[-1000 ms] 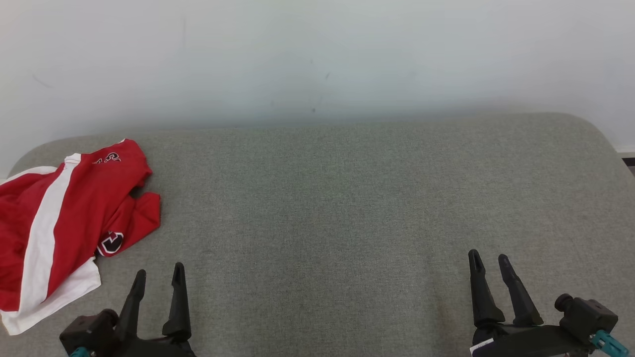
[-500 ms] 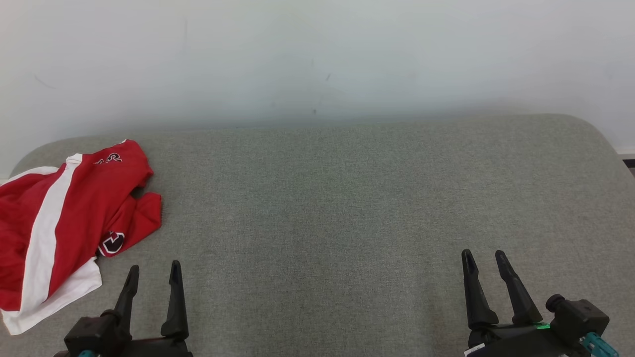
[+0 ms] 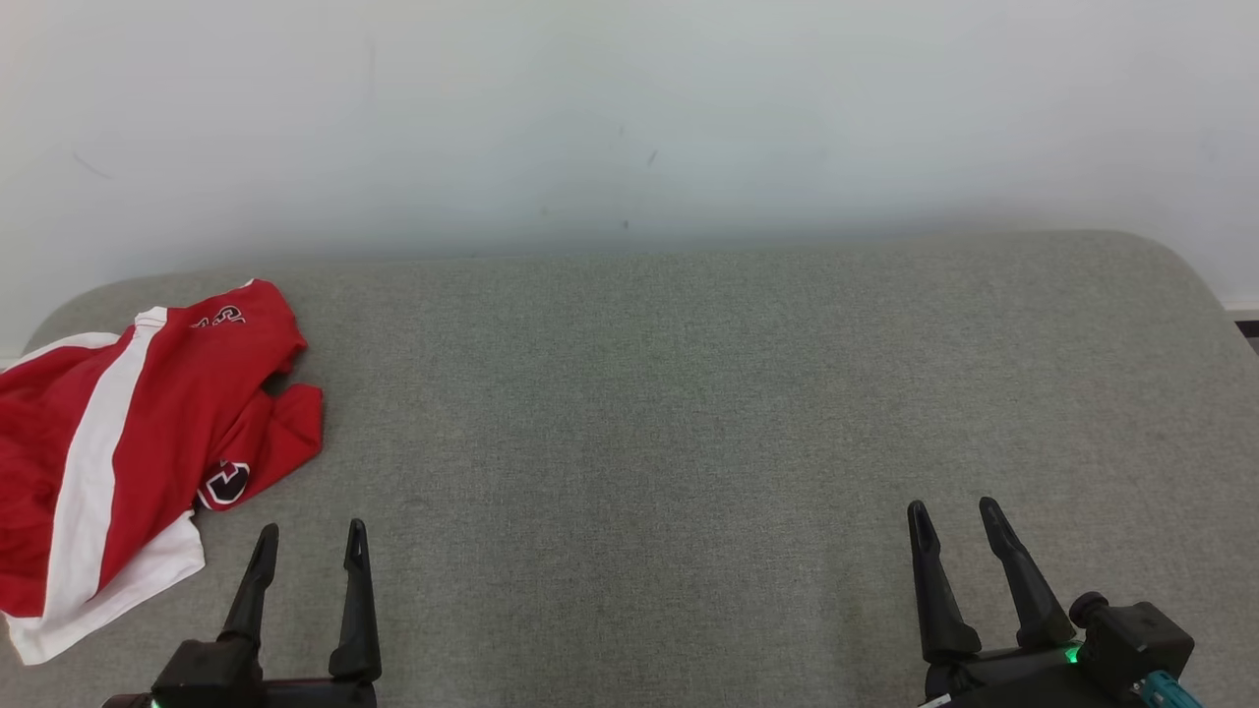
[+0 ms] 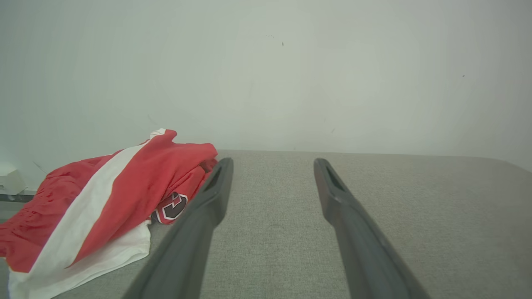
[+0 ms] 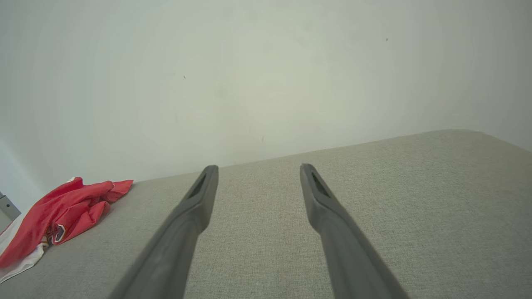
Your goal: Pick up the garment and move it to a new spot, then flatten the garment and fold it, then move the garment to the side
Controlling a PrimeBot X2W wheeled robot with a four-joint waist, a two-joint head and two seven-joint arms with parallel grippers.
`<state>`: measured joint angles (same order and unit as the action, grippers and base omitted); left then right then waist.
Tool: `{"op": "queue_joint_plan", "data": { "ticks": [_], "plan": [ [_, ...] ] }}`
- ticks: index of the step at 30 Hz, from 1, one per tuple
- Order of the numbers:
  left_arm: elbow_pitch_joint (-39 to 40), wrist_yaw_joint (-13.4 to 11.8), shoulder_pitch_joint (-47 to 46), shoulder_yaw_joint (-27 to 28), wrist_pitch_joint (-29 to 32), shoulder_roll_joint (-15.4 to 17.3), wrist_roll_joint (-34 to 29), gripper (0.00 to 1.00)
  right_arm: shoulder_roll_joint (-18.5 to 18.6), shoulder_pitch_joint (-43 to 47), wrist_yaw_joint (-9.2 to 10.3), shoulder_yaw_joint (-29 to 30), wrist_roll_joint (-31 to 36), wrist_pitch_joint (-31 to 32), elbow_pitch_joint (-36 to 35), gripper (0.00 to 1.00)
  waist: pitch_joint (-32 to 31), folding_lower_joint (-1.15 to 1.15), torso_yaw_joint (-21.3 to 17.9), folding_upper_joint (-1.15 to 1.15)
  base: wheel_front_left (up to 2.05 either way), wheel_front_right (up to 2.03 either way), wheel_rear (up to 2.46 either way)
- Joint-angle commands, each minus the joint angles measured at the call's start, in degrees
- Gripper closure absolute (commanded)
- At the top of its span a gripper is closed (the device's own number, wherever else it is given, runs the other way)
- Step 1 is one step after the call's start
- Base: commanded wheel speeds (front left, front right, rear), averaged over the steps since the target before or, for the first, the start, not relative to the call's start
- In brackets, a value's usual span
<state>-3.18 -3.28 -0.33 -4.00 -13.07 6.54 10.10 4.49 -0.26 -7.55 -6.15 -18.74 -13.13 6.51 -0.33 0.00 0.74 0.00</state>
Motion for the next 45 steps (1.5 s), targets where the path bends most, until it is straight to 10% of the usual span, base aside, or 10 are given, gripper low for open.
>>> {"op": "queue_joint_plan", "data": {
  "ticks": [1,45],
  "plan": [
    [0.53,-0.25,0.64,0.16,-0.57,0.20,-1.60,0.00,0.37,0.13,0.10,-0.18,1.44,-0.47,-0.49,0.00,-0.06,0.00,-0.03,0.00,0.00,0.00,0.00],
    [-1.18,4.18,1.26,4.87,-2.16,-2.04,-5.53,0.00,0.08,1.47,0.12,1.26,2.01,-2.04,-0.11,0.00,0.01,0.00,0.66,0.00,0.00,0.00,0.00]
  ]
}}
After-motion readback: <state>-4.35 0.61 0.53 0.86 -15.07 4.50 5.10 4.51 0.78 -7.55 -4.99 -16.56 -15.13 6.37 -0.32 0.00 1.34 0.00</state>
